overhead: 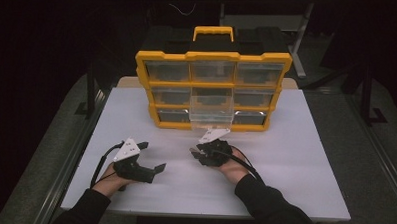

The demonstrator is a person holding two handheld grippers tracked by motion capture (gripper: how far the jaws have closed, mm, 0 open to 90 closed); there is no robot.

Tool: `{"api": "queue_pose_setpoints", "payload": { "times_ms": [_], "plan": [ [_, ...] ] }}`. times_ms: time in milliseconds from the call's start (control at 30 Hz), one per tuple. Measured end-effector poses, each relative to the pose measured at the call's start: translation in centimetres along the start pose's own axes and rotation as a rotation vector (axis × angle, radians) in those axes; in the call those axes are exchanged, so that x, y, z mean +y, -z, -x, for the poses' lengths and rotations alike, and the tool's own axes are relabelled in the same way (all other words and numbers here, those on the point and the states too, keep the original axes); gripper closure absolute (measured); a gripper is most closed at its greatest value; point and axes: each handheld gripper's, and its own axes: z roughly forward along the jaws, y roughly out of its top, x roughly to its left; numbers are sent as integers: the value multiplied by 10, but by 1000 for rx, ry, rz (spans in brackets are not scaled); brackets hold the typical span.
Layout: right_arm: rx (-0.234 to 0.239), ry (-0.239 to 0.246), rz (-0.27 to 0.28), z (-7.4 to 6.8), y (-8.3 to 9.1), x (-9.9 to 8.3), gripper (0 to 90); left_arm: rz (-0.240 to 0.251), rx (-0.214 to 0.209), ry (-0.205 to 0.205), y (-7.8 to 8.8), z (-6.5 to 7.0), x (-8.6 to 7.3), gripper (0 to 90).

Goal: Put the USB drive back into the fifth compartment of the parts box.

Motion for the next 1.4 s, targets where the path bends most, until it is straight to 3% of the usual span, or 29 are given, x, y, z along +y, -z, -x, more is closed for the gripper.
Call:
{"api": "queue_pose_setpoints", "payload": {
  "times_ms": [267,700,1000,1400],
  "plan": [
    [-18,14,-15,2,-10,-2,647,2,-2,2,0,0,0,0],
    [-6,10,-32,7,-18,-4,696,0,-3,3,0,0,0,0],
    [15,5,-31,7,-19,-5,766,0,-4,3,0,1,0,0],
    [6,19,-29,5,-19,-4,778,1,-5,2,0,1,0,0]
  ]
}}
